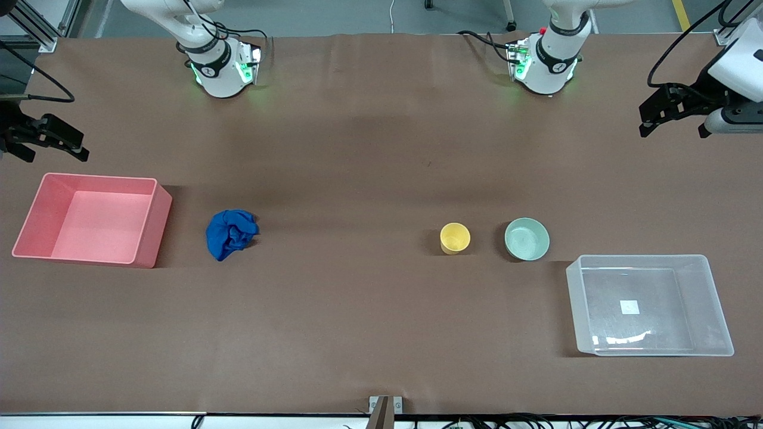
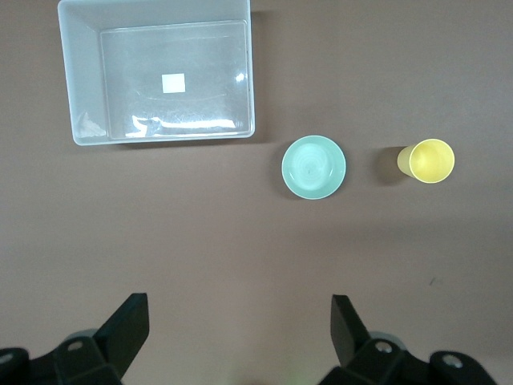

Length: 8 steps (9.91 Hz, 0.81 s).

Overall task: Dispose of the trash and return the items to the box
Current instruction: 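Move the right gripper toward the blue cloth while the left gripper reaches the bowl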

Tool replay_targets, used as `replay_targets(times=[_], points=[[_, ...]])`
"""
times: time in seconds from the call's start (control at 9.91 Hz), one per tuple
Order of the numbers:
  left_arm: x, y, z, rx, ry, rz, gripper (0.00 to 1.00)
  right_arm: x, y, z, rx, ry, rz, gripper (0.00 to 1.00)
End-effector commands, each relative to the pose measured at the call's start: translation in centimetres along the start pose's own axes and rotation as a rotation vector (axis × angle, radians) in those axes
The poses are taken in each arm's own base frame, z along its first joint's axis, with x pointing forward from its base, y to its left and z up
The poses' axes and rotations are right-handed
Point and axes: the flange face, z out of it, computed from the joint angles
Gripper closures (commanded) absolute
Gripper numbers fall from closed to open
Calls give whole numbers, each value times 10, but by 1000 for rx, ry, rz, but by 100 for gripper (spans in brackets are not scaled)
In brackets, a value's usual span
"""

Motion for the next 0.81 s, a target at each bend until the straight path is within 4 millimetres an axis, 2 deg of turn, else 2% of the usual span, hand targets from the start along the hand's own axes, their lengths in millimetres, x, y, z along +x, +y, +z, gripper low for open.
replay_targets(times=[0.0, 0.2, 0.3, 0.5, 0.71], points=[[2, -3, 14, 3, -40, 22, 0, 0, 4, -4, -9, 1, 3, 0], [11, -7, 16, 7, -41, 19, 0, 4, 4, -6, -14, 30, 10, 0], [20, -7, 26, -3, -56, 24, 0, 7, 3, -6, -9, 47, 9, 0], [36, -11, 74, -15, -108, 9, 0, 12, 0, 1, -9, 43, 7, 0], [39, -9, 132, -12, -103, -47, 0, 15, -2, 6, -3, 34, 5, 0]])
